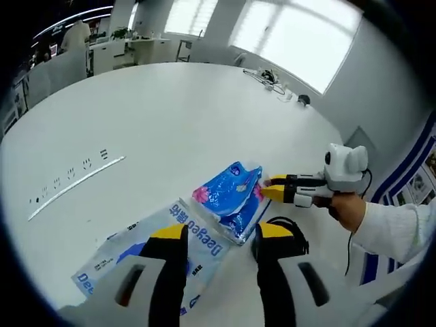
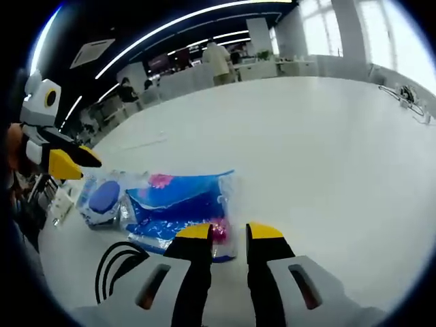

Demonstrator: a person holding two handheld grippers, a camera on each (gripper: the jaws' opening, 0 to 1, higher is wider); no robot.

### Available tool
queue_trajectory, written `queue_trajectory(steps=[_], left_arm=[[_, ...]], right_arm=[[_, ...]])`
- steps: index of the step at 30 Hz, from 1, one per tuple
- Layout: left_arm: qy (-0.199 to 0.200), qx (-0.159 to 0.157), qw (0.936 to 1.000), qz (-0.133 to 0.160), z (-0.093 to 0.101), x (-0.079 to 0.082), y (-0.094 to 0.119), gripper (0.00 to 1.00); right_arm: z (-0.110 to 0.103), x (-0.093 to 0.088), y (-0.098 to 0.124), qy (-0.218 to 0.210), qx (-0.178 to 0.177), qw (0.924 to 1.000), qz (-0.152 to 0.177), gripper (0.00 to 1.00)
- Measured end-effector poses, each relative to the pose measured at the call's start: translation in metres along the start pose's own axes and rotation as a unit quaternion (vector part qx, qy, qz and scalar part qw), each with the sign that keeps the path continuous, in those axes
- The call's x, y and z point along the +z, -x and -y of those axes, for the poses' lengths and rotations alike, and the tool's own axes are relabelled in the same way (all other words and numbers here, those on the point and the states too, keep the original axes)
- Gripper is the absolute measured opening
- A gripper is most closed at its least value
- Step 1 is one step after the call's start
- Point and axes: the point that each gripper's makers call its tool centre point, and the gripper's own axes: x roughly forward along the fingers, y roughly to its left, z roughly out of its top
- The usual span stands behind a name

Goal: Arrange the tabletop items into an orderly group along one side of the table until the central work area is clear of visible clutter.

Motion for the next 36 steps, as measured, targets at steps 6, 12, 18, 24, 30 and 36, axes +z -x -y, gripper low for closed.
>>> queue_trajectory(steps=[6, 12, 18, 24, 30, 36], left_arm=[[-0.007, -0.006, 1.0000, 0.001, 0.000, 0.000, 0.003, 0.48], [-0.023, -0.014, 0.9996, -0.004, 0.003, -0.003, 0.009, 0.57], [-0.024, -0.014, 0.9996, 0.000, 0.001, -0.003, 0.017, 0.59], [-0.024, -0.015, 0.9996, 0.006, 0.001, -0.002, 0.025, 0.63], [-0.028, -0.017, 0.9994, 0.012, 0.001, -0.003, 0.033, 0.66], [-0.036, -0.021, 0.9990, 0.016, 0.003, -0.005, 0.044, 0.70]], right_arm=[[-0.001, 0.005, 0.005, -0.004, 0.004, 1.0000, 0.006, 0.24], [-0.006, 0.007, 0.008, -0.004, 0.012, 0.9999, 0.007, 0.32], [-0.010, 0.011, 0.013, -0.008, 0.015, 0.9998, 0.013, 0.40], [-0.013, 0.014, 0.018, -0.005, 0.019, 0.9997, 0.011, 0.46], [-0.017, 0.021, 0.026, 0.001, 0.023, 0.9996, 0.019, 0.52], [-0.025, 0.024, 0.033, 0.012, 0.031, 0.9992, 0.020, 0.61]])
